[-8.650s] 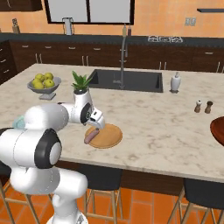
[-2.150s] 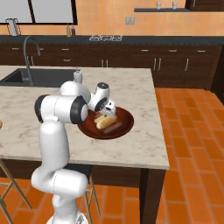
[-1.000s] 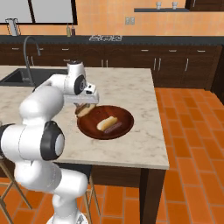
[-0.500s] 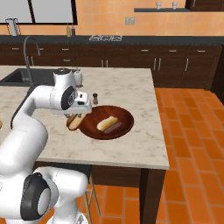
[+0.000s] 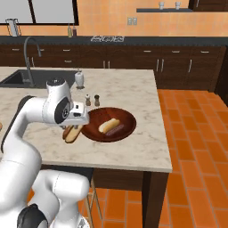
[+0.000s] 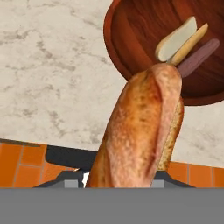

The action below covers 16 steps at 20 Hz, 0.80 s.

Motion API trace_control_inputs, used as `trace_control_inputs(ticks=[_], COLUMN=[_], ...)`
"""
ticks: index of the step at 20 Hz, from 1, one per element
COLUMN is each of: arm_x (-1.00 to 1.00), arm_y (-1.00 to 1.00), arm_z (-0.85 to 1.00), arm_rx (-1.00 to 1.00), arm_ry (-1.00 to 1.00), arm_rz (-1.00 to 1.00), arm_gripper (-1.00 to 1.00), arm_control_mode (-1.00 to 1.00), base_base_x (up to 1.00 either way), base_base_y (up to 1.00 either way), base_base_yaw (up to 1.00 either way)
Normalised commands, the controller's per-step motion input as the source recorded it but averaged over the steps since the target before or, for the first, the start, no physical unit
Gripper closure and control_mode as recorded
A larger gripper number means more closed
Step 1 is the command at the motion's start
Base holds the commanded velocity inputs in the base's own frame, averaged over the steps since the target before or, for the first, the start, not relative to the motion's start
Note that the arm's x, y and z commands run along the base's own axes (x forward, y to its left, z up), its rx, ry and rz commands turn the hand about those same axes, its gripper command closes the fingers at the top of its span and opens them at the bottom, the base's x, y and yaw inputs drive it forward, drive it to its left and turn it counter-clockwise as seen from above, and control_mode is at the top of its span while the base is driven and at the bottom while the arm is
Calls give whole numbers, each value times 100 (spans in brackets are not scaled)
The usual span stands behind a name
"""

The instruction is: Place one bun and one sausage from the bowl on each plate.

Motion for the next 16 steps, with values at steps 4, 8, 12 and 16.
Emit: trace_control_inputs(ticks=[4, 8, 12, 16], arm_x=[-6, 0, 0, 0], arm_y=[21, 0, 0, 0], arm_z=[0, 0, 0, 0], arm_rx=[0, 0, 0, 0], arm_ry=[0, 0, 0, 0], arm_rz=[2, 0, 0, 0], arm_gripper=[100, 100, 100, 100], arm_control_mode=[100, 100, 100, 100], base_base_x=[-16, -6, -1, 0], base_base_y=[75, 100, 100, 100], base_base_yaw=[4, 2, 0, 0])
